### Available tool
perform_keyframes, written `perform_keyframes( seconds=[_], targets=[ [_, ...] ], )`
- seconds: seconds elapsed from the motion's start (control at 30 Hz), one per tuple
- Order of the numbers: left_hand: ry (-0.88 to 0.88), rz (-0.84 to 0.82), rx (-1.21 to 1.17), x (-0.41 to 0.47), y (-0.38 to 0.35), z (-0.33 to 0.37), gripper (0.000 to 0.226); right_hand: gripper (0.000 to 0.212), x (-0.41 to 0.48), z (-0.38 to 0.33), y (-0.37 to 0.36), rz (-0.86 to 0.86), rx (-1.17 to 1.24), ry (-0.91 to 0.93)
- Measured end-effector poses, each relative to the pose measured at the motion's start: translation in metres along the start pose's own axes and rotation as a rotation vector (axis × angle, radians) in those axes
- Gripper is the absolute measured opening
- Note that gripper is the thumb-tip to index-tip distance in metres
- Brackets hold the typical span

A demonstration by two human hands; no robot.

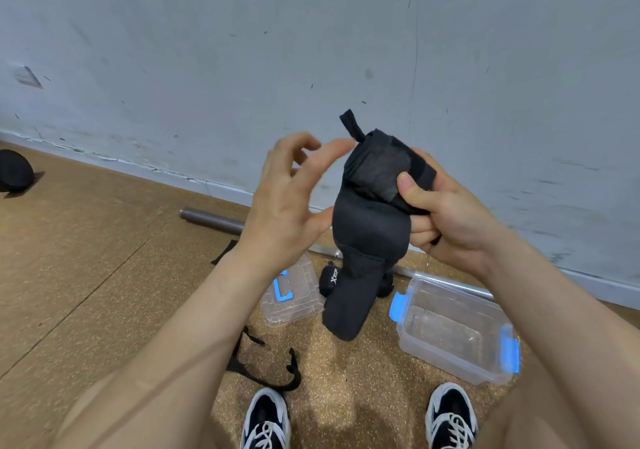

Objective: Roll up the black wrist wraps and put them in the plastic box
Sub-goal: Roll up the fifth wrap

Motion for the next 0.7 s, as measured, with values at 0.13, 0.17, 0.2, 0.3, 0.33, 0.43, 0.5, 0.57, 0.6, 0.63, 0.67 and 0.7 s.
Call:
perform_keyframes(
  seconds=[0.13, 0.17, 0.2, 0.3, 0.33, 0.43, 0.5, 0.57, 0.6, 0.63, 0.67, 0.7],
  targets=[
    [-0.313, 0.021, 0.161, 0.013, -0.004, 0.039, 0.028, 0.037, 0.003, 0.008, -0.002, -0.046, 0.008, -0.028],
    [-0.357, -0.003, 0.155, 0.013, -0.006, 0.046, 0.022, 0.035, 0.004, 0.011, -0.004, -0.051, -0.028, -0.047],
    [-0.388, -0.040, 0.133, 0.013, -0.009, 0.051, 0.018, 0.037, 0.005, 0.013, -0.005, -0.060, -0.087, -0.057],
    [-0.418, -0.200, 0.109, 0.008, -0.013, 0.054, 0.017, 0.037, 0.001, 0.012, -0.010, -0.073, -0.342, -0.006],
    [-0.406, -0.246, 0.116, 0.006, -0.014, 0.052, 0.017, 0.034, -0.001, 0.010, -0.011, -0.051, -0.416, 0.015],
    [-0.339, -0.288, 0.135, 0.006, -0.010, 0.044, 0.014, 0.036, -0.003, 0.007, -0.021, -0.027, -0.587, 0.099],
    [-0.288, -0.248, 0.119, 0.008, -0.003, 0.038, 0.017, 0.049, -0.004, 0.008, -0.031, -0.028, -0.650, 0.107],
    [-0.202, -0.181, 0.062, 0.010, 0.005, 0.030, 0.018, 0.065, -0.003, 0.010, -0.036, -0.048, -0.653, 0.100],
    [-0.134, -0.153, 0.016, 0.010, 0.007, 0.025, 0.017, 0.070, -0.003, 0.011, -0.036, -0.060, -0.643, 0.073],
    [-0.058, -0.130, -0.031, 0.010, 0.008, 0.019, 0.018, 0.074, -0.002, 0.012, -0.033, -0.074, -0.633, 0.039],
    [0.014, -0.117, -0.081, 0.010, 0.008, 0.015, 0.020, 0.076, -0.002, 0.014, -0.032, -0.093, -0.623, 0.006],
    [0.080, -0.108, -0.132, 0.009, 0.007, 0.011, 0.024, 0.077, -0.003, 0.016, -0.033, -0.120, -0.611, -0.022]
  ],
)
Point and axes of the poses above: each hand's wrist, its own x-axis towards the middle knuckle, its own y-axis out of the back of the hand, z = x × y, the point moved 8 cm from there along x, towards the middle knuckle, and after that the axes turned 9 degrees about -y, right-handed, at the moved point
